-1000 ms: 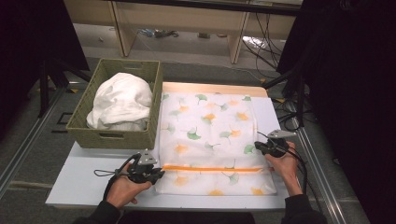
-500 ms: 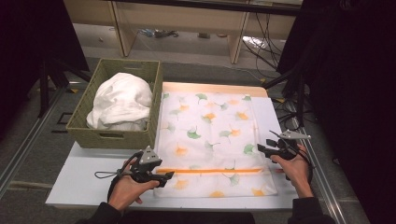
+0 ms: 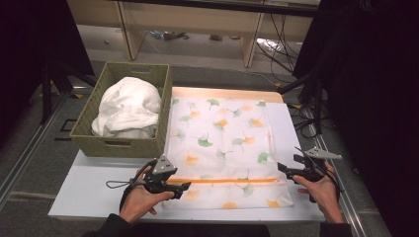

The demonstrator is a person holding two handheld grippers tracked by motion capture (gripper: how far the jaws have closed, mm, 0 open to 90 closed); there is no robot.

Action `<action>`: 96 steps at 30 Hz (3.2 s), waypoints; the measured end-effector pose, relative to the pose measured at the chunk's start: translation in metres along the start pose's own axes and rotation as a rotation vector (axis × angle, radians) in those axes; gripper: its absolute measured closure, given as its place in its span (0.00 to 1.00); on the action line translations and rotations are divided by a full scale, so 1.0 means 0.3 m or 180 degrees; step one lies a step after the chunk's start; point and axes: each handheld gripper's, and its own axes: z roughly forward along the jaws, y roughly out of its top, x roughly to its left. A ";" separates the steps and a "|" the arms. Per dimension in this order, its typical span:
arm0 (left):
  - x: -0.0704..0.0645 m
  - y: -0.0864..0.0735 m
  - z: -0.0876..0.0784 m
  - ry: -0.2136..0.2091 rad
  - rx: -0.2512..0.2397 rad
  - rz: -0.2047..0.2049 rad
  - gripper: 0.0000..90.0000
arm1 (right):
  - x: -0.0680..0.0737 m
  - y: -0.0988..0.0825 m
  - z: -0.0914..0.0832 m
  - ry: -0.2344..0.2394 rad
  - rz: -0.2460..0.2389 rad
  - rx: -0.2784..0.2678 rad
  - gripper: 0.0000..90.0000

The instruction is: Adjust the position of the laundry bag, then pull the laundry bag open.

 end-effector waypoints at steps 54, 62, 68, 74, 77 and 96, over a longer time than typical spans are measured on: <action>-0.165 0.133 0.303 -0.0475 0.0101 0.0484 0.22 | 0.015 -0.107 -0.009 0.0429 -0.0048 0.0489 0.73; -0.196 0.146 0.334 -0.0561 0.0132 0.0560 0.22 | 0.023 -0.104 -0.007 0.0473 -0.0005 0.0513 0.84; -0.219 0.155 0.360 -0.0574 0.0112 0.0532 0.23 | 0.022 -0.093 -0.006 0.0487 -0.0274 0.0497 0.94; -0.254 0.172 0.386 -0.0649 0.0120 0.0564 0.24 | 0.047 -0.068 -0.020 0.0456 -0.0393 0.0445 0.95; -0.272 0.188 0.398 -0.0710 0.0118 0.0594 0.24 | 0.059 -0.051 -0.031 0.0422 -0.0507 0.0317 0.95; -0.334 0.287 0.504 -0.1096 0.0031 0.0525 0.39 | 0.183 0.046 -0.051 0.0383 -0.1051 0.0043 0.95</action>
